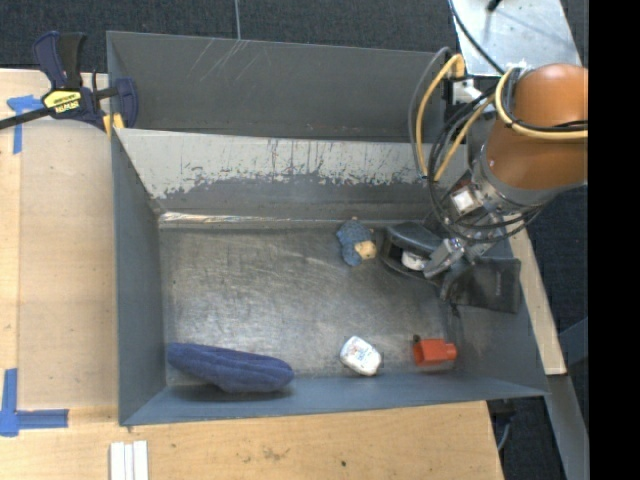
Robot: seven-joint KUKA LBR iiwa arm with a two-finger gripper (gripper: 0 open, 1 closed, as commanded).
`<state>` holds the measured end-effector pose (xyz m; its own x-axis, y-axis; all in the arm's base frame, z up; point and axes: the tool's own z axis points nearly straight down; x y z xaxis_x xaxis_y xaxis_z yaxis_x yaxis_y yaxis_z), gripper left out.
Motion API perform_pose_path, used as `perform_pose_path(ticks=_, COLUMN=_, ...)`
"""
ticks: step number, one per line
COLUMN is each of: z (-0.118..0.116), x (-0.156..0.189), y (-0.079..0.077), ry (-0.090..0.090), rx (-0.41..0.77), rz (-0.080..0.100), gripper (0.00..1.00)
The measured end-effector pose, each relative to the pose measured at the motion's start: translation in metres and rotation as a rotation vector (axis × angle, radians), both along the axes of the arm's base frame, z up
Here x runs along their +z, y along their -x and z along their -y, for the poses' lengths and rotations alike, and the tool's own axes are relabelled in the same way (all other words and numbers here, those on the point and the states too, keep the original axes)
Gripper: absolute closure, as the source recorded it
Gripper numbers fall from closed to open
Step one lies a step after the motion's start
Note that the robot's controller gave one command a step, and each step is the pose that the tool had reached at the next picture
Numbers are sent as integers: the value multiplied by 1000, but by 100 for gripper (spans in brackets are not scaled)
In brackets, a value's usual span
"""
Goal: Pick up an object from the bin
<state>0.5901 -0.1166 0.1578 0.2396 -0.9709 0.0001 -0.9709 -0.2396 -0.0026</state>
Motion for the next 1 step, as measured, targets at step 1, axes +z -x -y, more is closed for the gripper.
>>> perform_pose_path(ticks=1, z=-1, x=13, y=1, ry=-2, rx=-2, rz=-6, gripper=100)
